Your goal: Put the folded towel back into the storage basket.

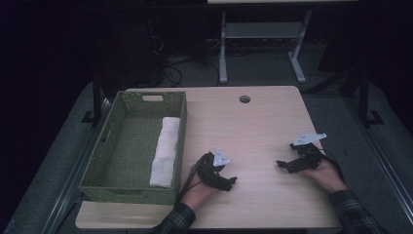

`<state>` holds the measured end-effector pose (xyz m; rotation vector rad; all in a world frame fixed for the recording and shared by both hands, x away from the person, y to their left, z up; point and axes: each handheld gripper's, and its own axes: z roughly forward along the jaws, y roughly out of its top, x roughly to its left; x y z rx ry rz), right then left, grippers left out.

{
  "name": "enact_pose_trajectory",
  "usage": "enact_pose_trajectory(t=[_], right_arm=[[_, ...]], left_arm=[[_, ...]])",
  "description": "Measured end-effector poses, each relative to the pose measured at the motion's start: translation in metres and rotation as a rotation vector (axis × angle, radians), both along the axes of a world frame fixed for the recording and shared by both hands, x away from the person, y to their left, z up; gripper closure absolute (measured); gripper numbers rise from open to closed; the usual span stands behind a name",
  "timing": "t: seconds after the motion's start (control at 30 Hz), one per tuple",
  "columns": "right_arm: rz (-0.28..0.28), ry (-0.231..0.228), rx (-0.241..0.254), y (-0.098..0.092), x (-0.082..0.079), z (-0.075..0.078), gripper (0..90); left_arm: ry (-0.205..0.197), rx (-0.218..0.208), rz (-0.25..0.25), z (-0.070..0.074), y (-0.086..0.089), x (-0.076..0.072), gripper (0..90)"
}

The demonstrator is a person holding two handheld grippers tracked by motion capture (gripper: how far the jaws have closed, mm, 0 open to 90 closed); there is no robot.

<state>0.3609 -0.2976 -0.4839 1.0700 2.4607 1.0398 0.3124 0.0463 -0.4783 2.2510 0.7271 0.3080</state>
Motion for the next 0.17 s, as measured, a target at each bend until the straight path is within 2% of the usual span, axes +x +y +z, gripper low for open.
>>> enact_pose_trajectory(t=[0.17], right_arm=[[0.001, 0.002, -0.003, -0.0001, -0.0002, 0.0002, 3.0]], left_arm=[[0.0, -0.001, 0.005, -0.0001, 0.0001, -0.0001, 12.2]])
